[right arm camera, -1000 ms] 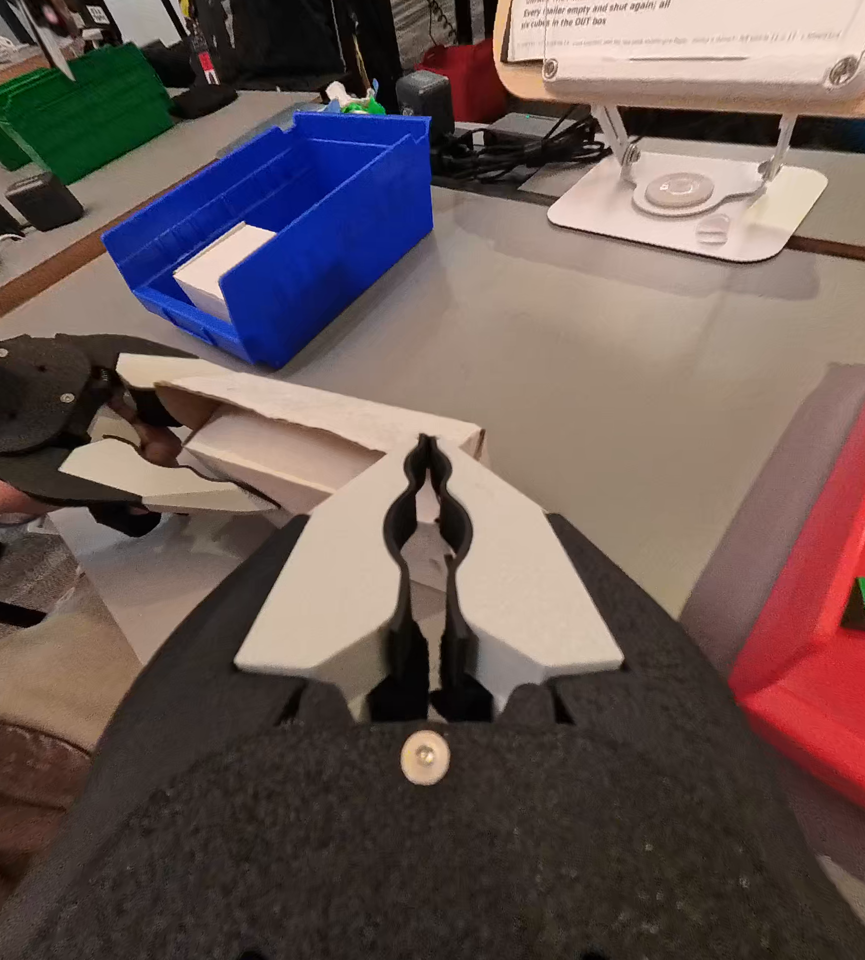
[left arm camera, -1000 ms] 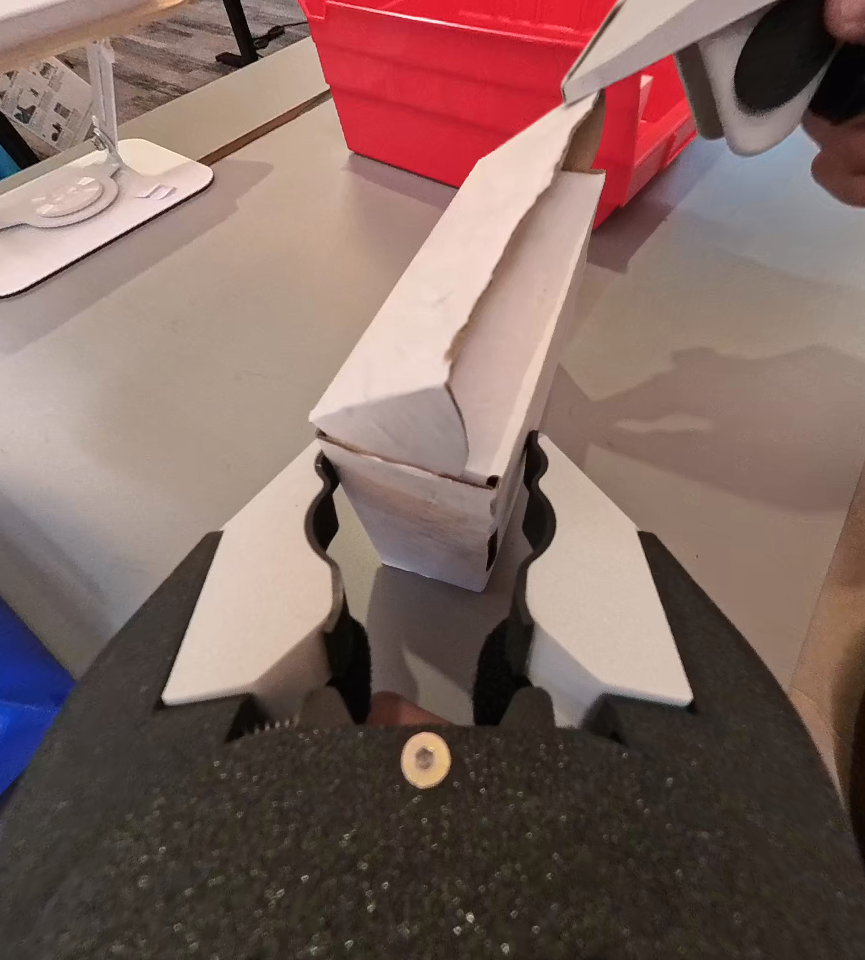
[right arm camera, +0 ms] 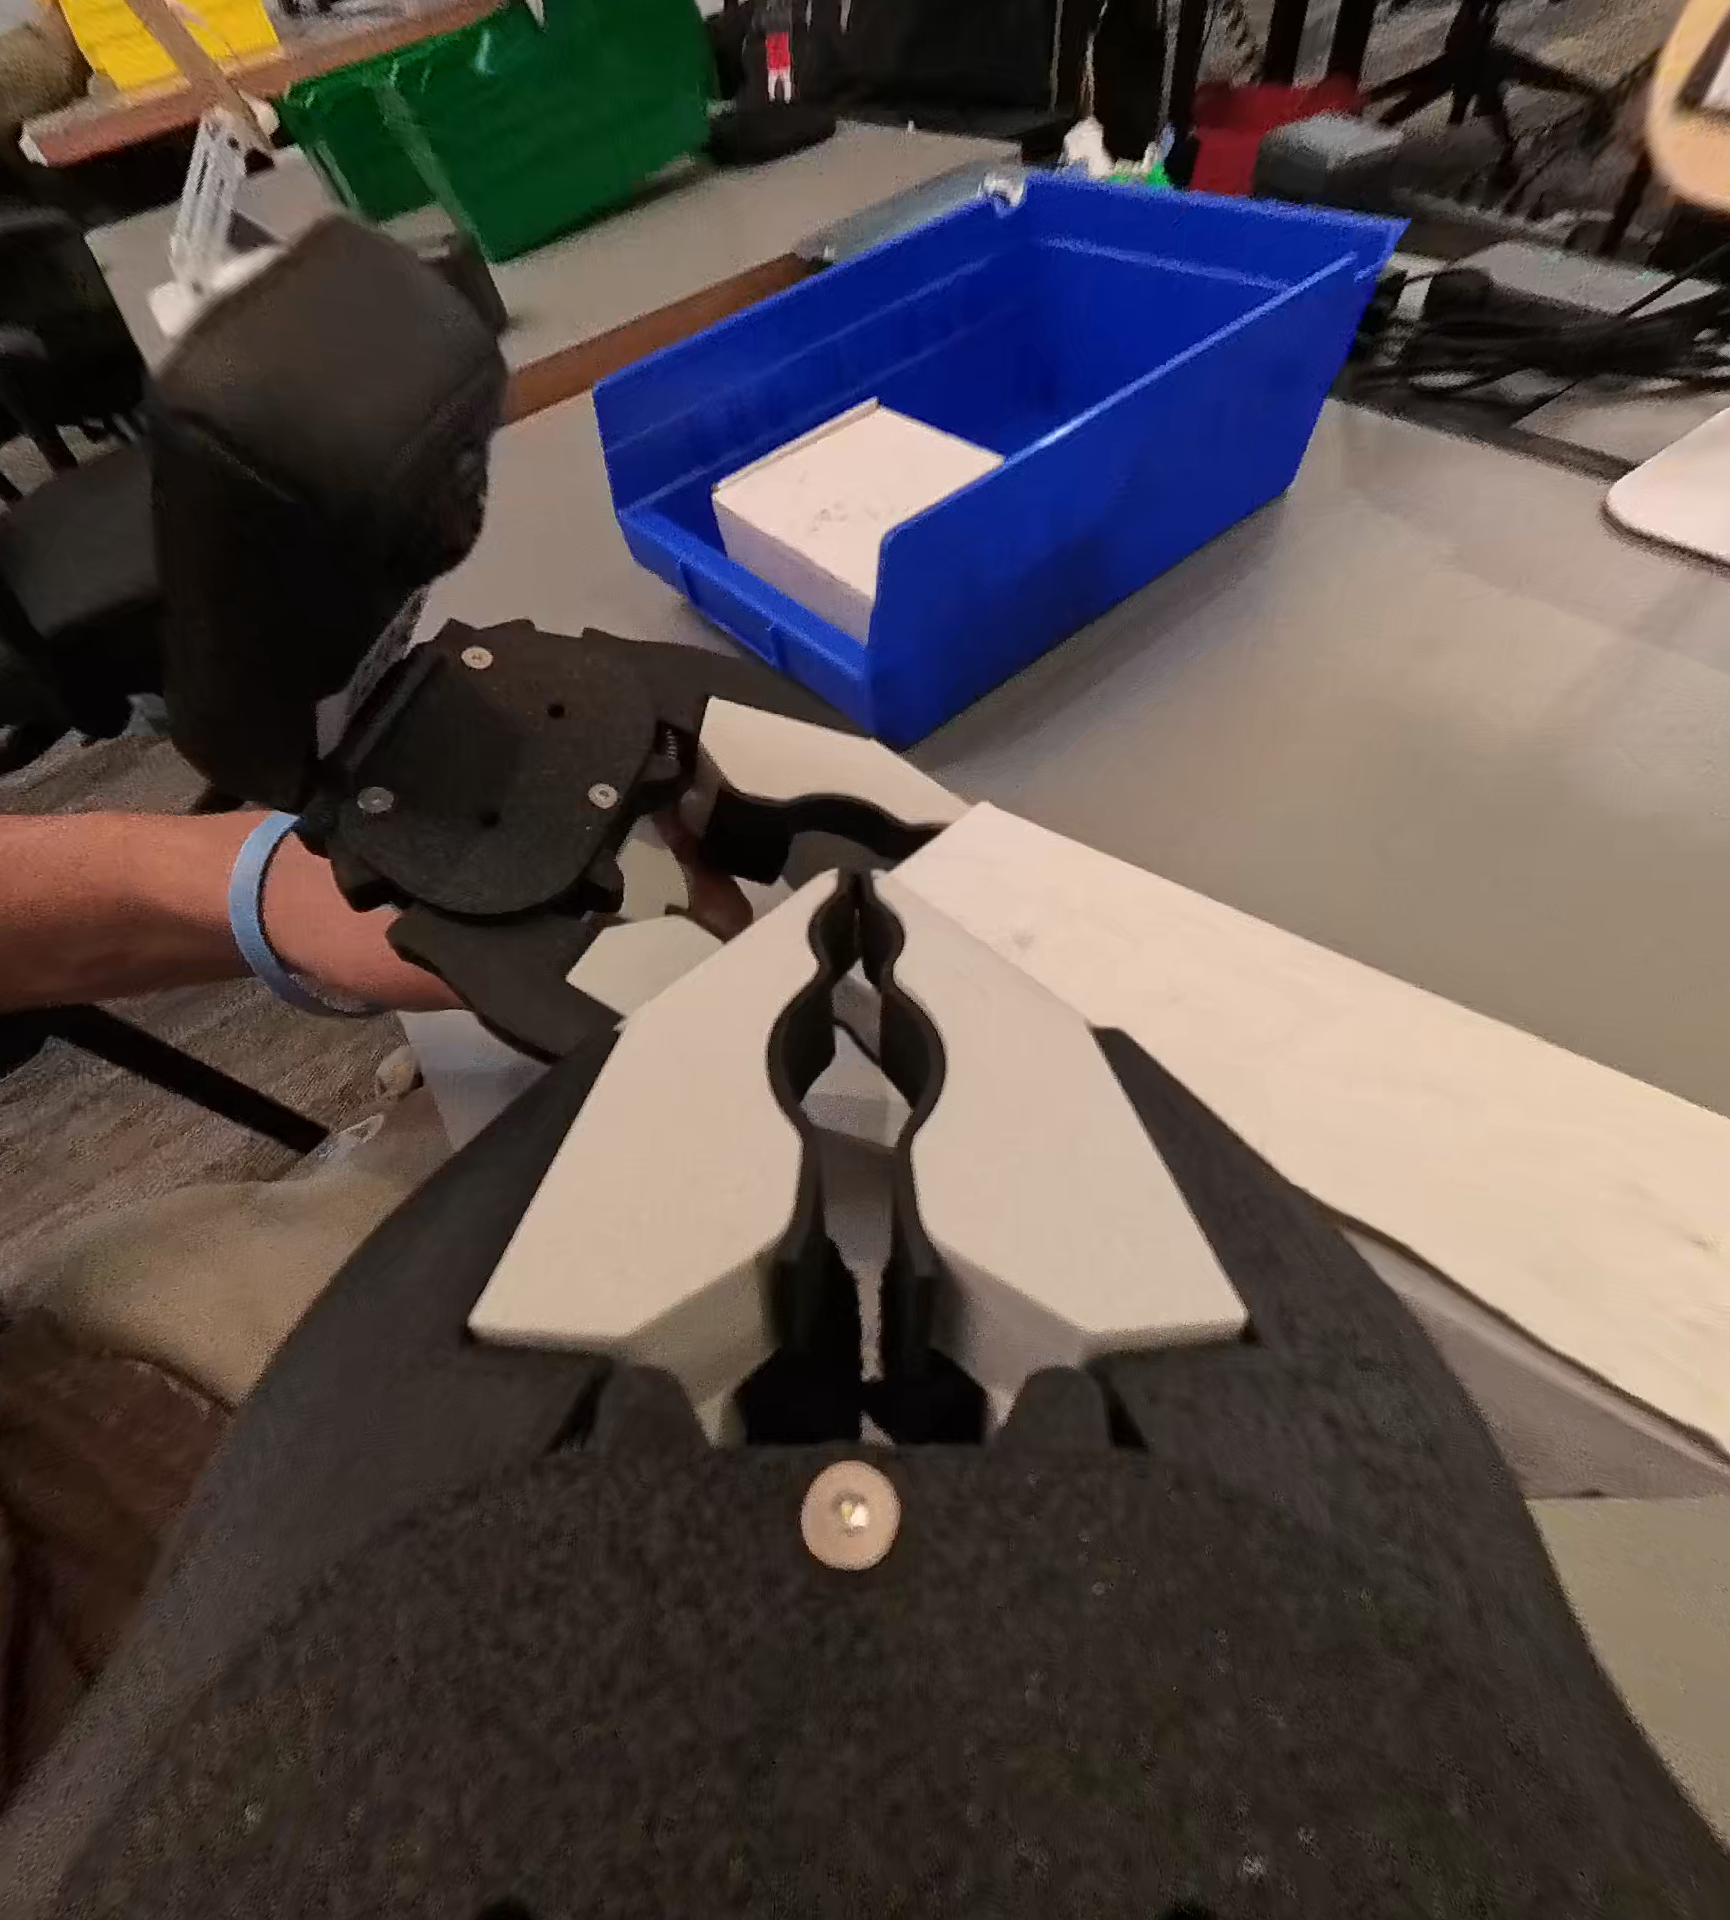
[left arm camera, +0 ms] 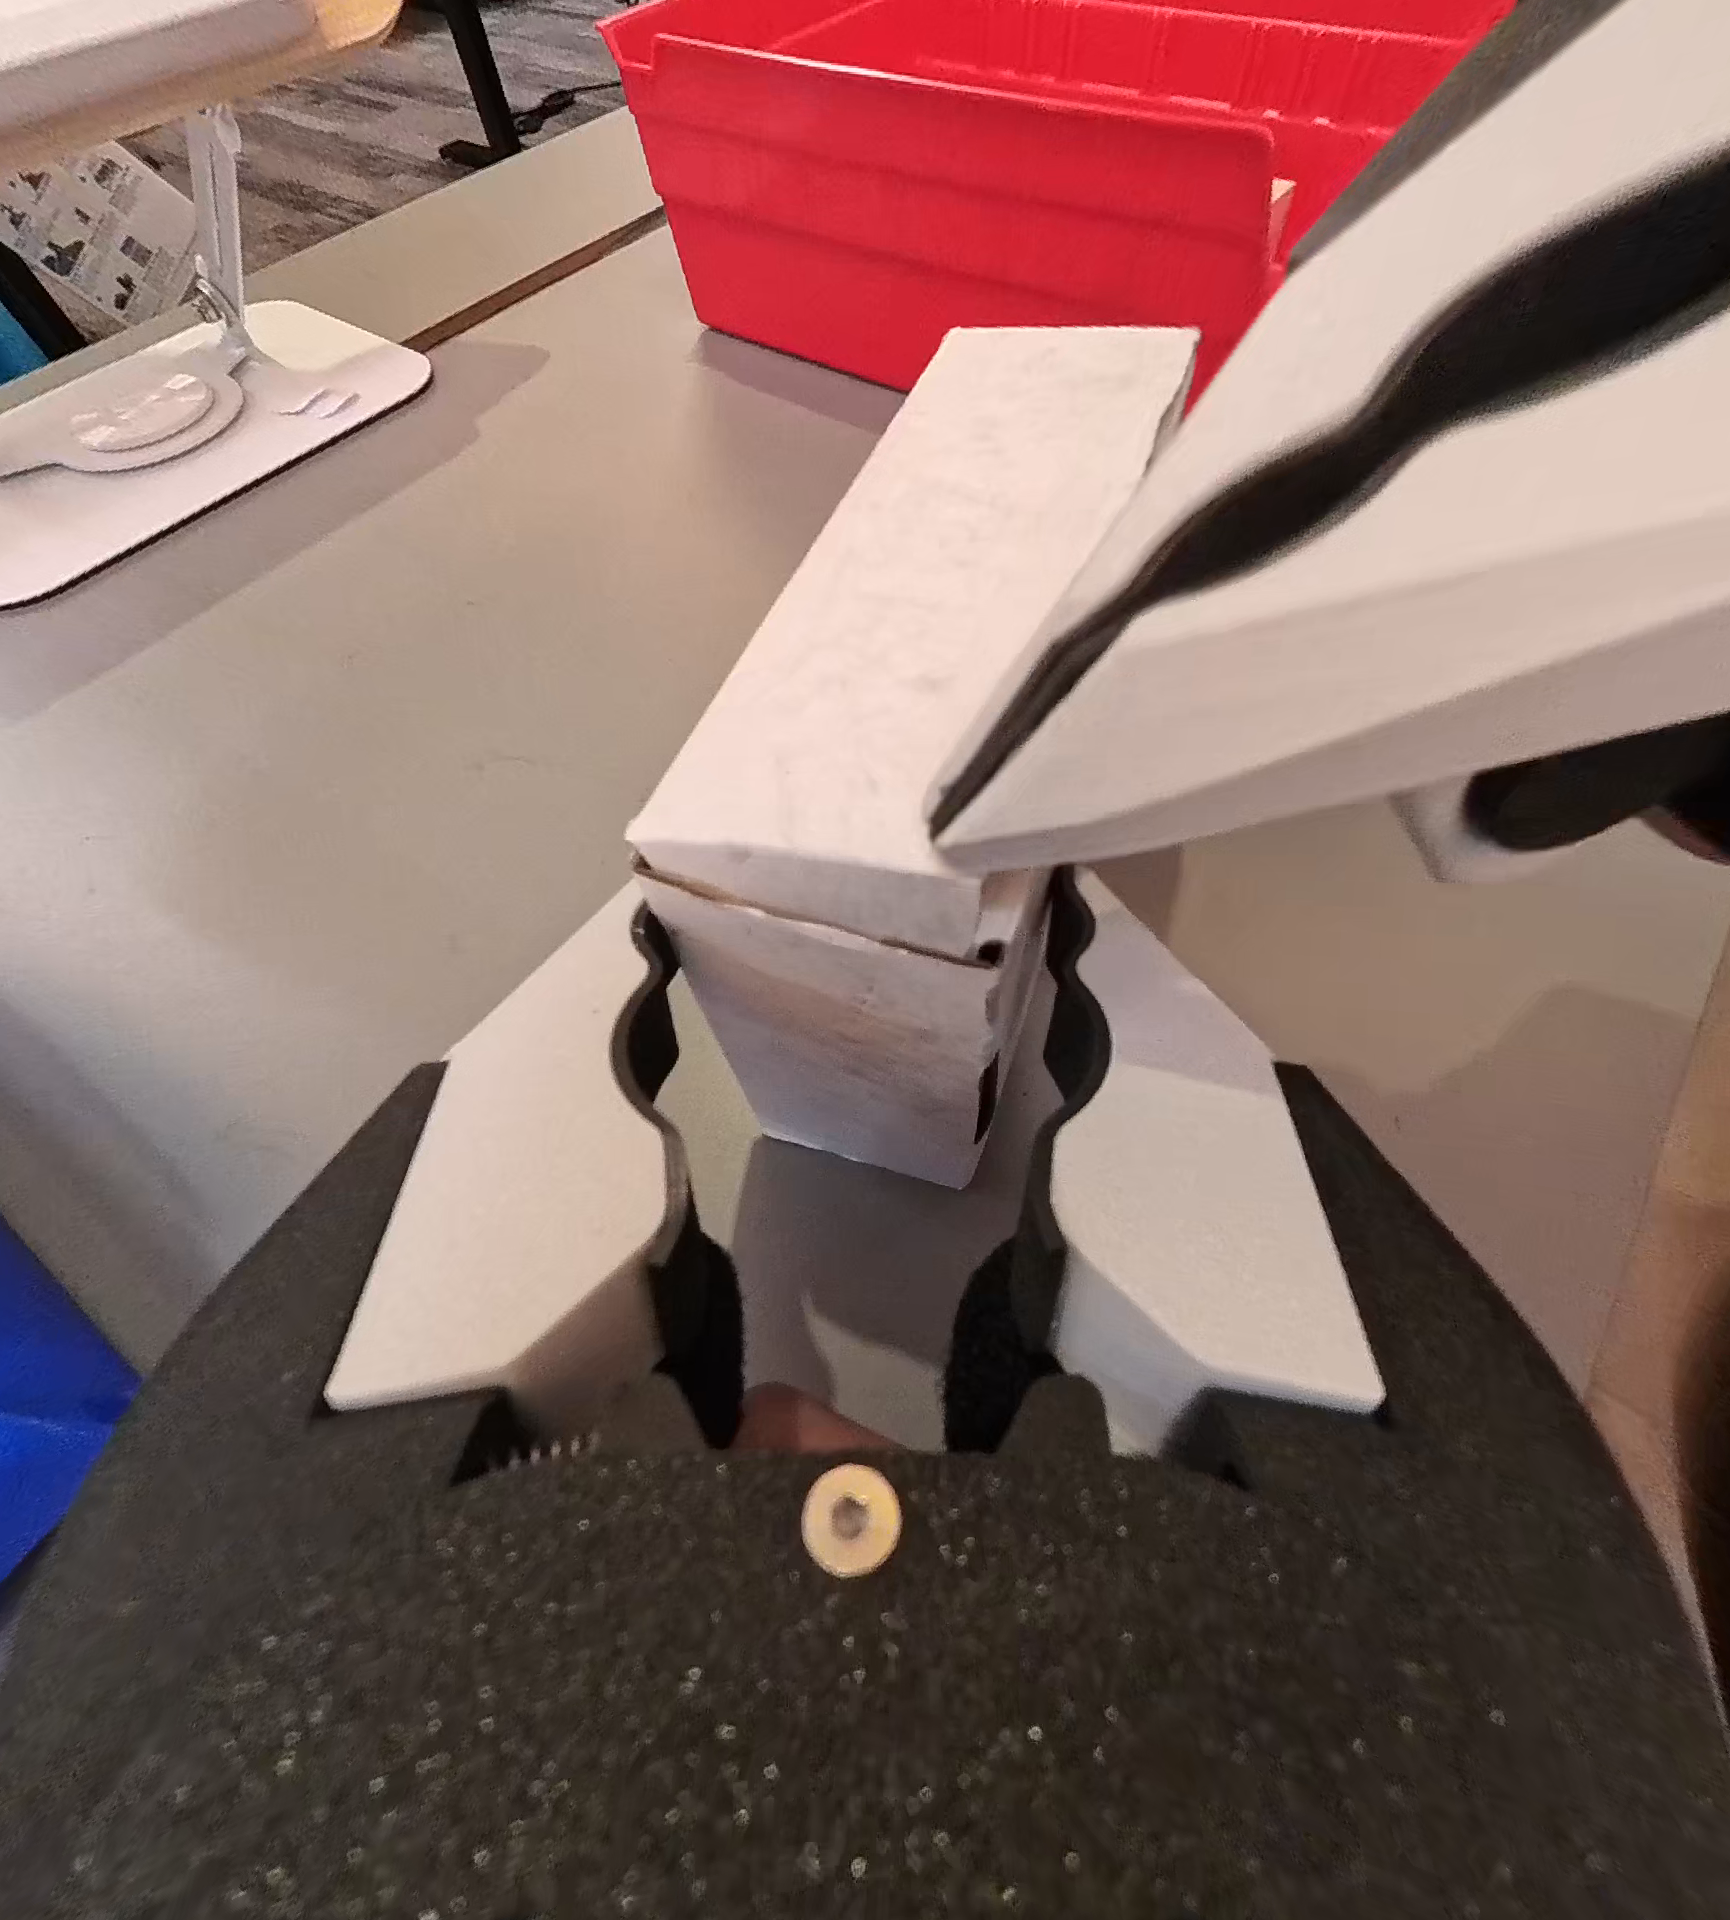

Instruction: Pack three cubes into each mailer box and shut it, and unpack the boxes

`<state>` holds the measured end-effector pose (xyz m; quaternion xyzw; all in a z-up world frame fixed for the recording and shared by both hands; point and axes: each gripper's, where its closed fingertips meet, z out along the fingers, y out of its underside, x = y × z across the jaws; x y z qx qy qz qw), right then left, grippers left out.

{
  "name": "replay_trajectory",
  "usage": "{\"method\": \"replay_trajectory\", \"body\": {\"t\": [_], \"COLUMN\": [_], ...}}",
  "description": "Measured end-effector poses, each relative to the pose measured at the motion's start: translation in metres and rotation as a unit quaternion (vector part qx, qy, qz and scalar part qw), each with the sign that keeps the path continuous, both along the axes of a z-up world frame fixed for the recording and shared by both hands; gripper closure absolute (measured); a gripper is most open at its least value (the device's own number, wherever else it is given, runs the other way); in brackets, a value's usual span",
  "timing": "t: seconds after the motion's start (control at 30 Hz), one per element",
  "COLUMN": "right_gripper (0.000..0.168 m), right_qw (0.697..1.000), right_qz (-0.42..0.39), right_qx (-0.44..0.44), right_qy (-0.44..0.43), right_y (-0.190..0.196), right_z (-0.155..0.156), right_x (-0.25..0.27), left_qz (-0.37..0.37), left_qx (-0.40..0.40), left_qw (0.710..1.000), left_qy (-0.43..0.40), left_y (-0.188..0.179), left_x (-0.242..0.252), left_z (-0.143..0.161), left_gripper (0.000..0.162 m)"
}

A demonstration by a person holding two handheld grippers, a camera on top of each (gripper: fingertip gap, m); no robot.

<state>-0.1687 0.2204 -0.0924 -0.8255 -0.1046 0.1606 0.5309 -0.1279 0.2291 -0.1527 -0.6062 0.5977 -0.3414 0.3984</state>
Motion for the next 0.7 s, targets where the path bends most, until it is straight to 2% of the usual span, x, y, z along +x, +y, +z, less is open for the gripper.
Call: {"method": "replay_trajectory", "body": {"t": [0.2, 0.43, 0.53, 0.7], "right_gripper": [0.168, 0.168, 0.168, 0.168], "right_qw": [0.999, 0.999, 0.998, 0.997], "right_qz": [-0.009, -0.017, -0.038, -0.050], "right_qx": [-0.013, -0.006, -0.003, -0.009], "right_qy": [-0.028, -0.042, -0.053, -0.063], "right_y": [-0.001, -0.008, -0.015, -0.019], "right_z": [-0.018, -0.008, -0.018, -0.013], "right_x": [0.000, 0.015, 0.033, 0.042], "left_qz": [-0.003, -0.003, -0.007, -0.003], "left_qx": [-0.001, -0.002, -0.001, -0.007], "left_qw": [1.000, 1.000, 1.000, 1.000], "left_qy": [-0.001, -0.001, -0.001, 0.000], "left_y": [0.000, 0.000, -0.001, -0.001], "left_x": [0.000, 0.000, 0.000, 0.000], "left_z": [0.000, 0.000, -0.001, -0.001], "left_gripper": [0.093, 0.093, 0.093, 0.094]}}
